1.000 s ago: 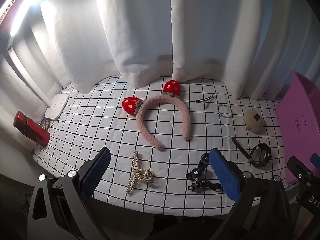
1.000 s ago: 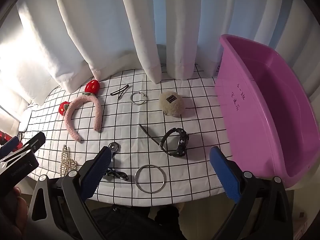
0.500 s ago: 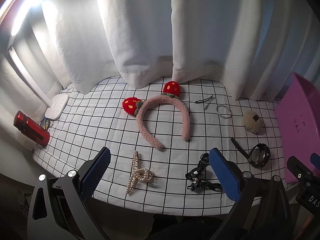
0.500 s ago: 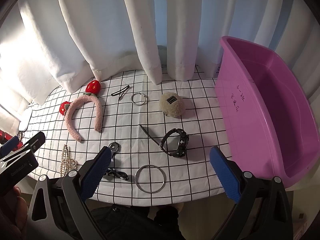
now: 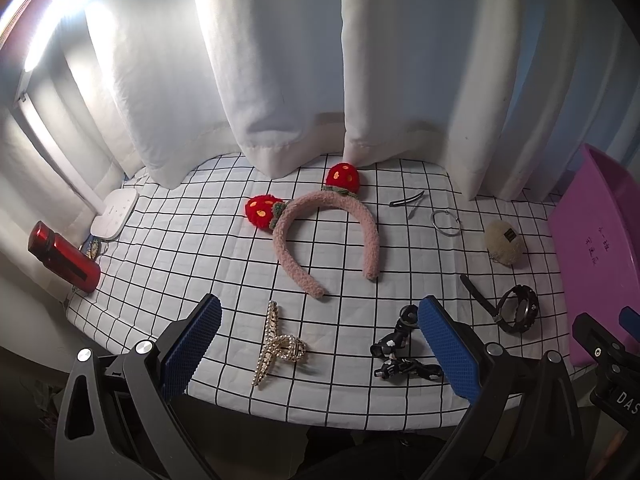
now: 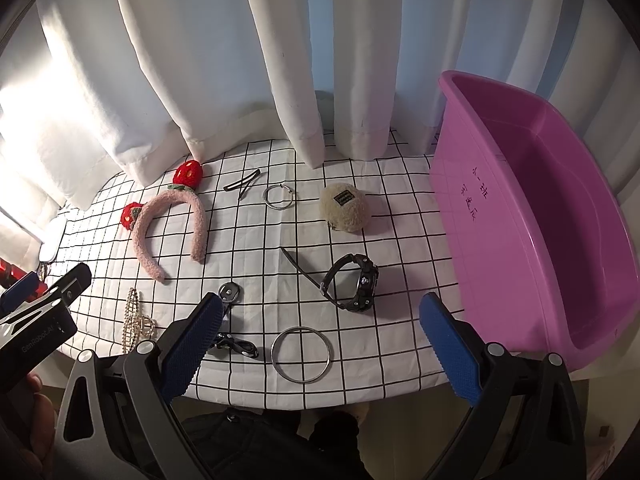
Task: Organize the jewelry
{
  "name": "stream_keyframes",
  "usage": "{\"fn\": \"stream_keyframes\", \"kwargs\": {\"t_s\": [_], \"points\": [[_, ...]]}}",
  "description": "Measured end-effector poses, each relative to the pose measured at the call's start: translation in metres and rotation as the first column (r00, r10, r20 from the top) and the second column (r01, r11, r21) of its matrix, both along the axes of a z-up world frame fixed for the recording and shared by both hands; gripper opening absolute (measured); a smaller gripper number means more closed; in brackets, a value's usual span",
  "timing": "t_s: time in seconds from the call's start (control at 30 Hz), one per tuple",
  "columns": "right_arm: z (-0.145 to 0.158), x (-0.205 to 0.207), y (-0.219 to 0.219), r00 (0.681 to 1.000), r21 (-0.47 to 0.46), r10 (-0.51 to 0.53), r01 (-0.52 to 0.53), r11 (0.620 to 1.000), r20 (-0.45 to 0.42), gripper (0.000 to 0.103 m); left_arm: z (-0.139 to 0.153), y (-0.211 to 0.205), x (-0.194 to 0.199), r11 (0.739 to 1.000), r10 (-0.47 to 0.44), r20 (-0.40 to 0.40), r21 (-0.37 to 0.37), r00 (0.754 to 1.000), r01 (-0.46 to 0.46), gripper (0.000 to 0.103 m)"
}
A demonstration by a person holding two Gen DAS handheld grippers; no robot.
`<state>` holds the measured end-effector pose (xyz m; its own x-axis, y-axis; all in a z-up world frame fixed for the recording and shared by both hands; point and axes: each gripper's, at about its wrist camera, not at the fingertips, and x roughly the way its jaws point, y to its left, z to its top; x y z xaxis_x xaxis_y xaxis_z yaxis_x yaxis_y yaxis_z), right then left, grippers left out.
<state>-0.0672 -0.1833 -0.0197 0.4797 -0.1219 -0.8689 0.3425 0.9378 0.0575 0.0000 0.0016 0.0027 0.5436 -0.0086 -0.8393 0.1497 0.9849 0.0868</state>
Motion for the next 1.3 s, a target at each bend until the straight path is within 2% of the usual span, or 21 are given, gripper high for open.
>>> {"fn": "stream_keyframes", "kwargs": {"t_s": [0.6, 0.83, 1.03, 1.13, 1.3], "points": [[0.000, -0.001, 0.001, 1.000, 0.007, 0.001, -0.001, 1.000, 0.007, 0.094, 0.003, 0.001, -0.003, 1.000, 0.001, -0.001, -0.004, 1.000, -0.001, 0.097], [-0.006, -0.003, 0.000, 1.000, 0.032, 0.008, -0.008, 0.999, -0.001, 0.094, -0.001, 0.006, -0.004, 1.000, 0.013, -0.028, -0.015, 1.000, -0.013, 0.097], [-0.023, -0.005, -0.005, 0.999, 0.040, 0.023, -0.021, 0.999, -0.043, 0.094, -0.018, 0.020, -0.001, 0.998, 0.051, -0.081, -0.037, 0.995, -0.054, 0.097], [-0.039, -0.006, -0.008, 0.997, 0.053, 0.030, -0.026, 0.998, -0.078, 0.094, -0.033, 0.030, -0.002, 0.997, 0.071, -0.101, -0.029, 0.992, -0.074, 0.097], [-0.067, -0.005, -0.017, 0.992, 0.072, 0.037, -0.029, 0.997, -0.121, 0.094, -0.056, 0.053, -0.003, 0.991, 0.114, -0.135, -0.060, 0.984, -0.123, 0.097]]}}
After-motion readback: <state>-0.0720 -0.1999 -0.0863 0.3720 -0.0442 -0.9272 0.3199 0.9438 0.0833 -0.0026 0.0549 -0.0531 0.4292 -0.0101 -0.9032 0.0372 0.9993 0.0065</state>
